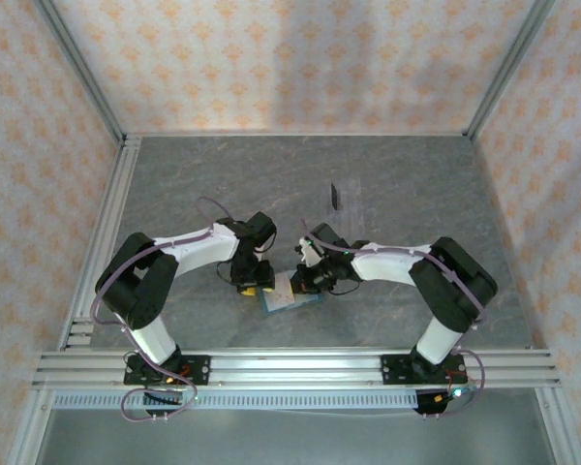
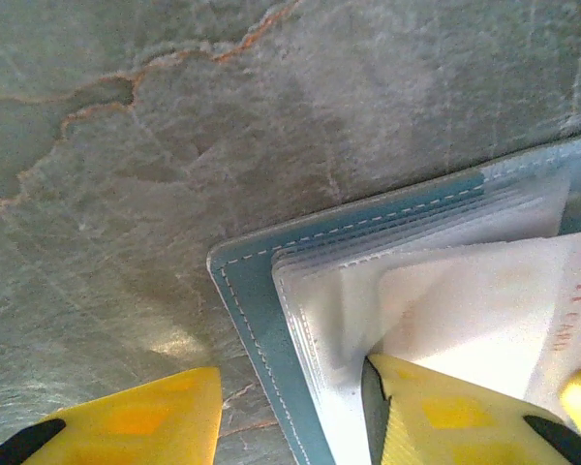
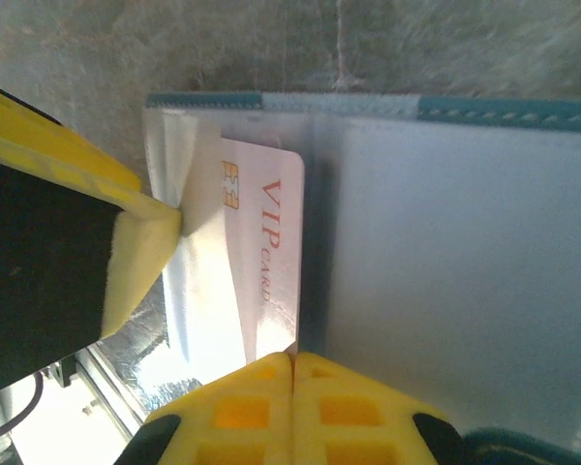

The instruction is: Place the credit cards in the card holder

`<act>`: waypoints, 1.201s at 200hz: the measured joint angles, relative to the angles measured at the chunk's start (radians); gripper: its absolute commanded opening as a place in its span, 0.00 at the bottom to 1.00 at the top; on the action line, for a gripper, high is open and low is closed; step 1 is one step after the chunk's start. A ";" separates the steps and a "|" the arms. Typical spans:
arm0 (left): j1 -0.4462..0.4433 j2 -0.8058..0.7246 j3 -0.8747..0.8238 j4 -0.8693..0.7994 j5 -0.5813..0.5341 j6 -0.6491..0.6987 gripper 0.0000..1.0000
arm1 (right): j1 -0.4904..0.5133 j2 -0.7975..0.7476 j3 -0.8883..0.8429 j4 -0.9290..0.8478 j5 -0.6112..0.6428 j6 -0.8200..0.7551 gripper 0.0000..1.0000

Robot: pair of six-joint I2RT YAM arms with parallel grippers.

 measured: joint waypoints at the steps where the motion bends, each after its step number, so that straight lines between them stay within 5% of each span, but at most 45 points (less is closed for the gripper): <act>1: 0.000 0.000 0.000 0.000 0.000 0.000 0.43 | 0.002 0.002 0.000 0.000 0.000 0.000 0.00; 93: 0.003 -0.079 0.000 -0.026 0.011 0.000 0.44 | 0.023 0.030 0.005 0.021 -0.003 0.037 0.00; 111: 0.020 -0.149 -0.001 -0.026 0.031 -0.007 0.36 | 0.023 0.030 0.005 0.021 -0.003 0.037 0.00; 145: 0.047 -0.182 -0.002 -0.026 0.050 -0.013 0.00 | 0.024 0.030 0.005 0.020 -0.003 0.037 0.00; 240: 0.047 -0.025 -0.061 0.052 0.069 -0.018 0.00 | 0.025 0.030 0.032 -0.007 -0.003 0.042 0.00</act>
